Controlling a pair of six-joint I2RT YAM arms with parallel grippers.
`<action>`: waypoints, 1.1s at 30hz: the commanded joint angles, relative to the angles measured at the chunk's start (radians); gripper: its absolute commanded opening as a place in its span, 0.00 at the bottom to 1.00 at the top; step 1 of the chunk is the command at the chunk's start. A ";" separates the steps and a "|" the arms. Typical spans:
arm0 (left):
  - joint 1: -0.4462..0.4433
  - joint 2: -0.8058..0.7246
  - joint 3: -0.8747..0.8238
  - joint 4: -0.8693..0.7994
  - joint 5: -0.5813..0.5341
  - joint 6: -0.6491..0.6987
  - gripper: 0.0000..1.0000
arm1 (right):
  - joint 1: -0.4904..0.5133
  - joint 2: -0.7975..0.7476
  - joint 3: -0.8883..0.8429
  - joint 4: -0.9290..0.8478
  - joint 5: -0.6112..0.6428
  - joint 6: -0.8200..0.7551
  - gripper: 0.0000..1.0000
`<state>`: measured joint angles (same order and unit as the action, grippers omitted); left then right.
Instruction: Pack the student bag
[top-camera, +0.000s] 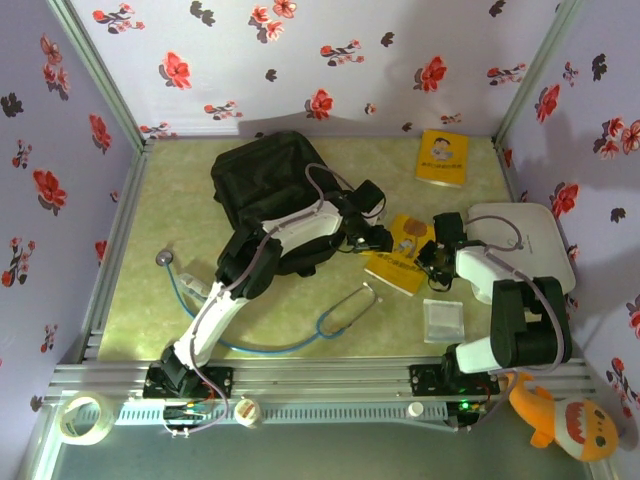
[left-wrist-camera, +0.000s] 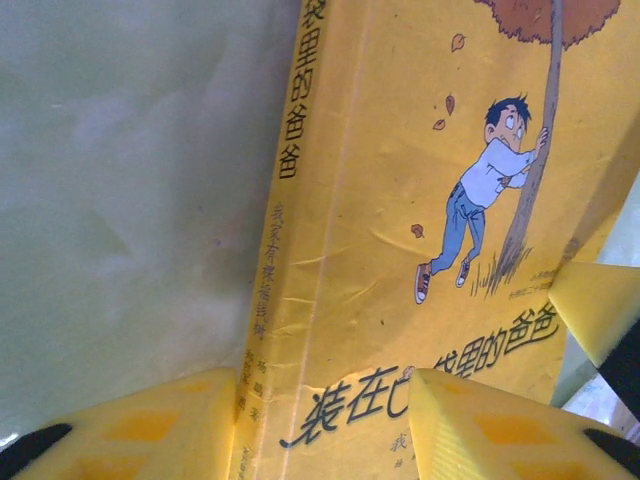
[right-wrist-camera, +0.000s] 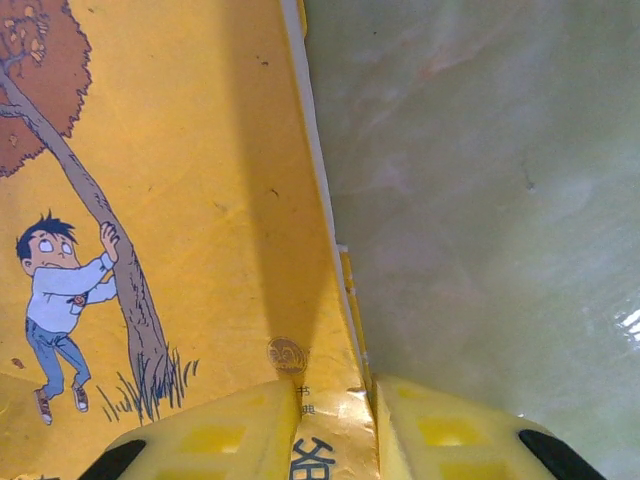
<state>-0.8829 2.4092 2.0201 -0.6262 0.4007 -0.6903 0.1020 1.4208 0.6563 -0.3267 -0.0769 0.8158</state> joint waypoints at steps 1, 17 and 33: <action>-0.021 -0.127 -0.026 0.129 0.150 -0.040 0.46 | 0.004 0.055 -0.025 0.057 -0.074 0.017 0.26; -0.021 -0.115 -0.137 0.260 0.212 -0.148 0.35 | 0.004 0.085 -0.030 0.110 -0.113 0.024 0.26; 0.019 -0.237 -0.179 0.233 0.120 -0.093 0.00 | 0.004 -0.046 -0.025 0.115 -0.110 -0.003 0.38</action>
<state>-0.8726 2.2696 1.8606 -0.4202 0.5213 -0.8165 0.0925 1.4246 0.6456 -0.1951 -0.1421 0.8211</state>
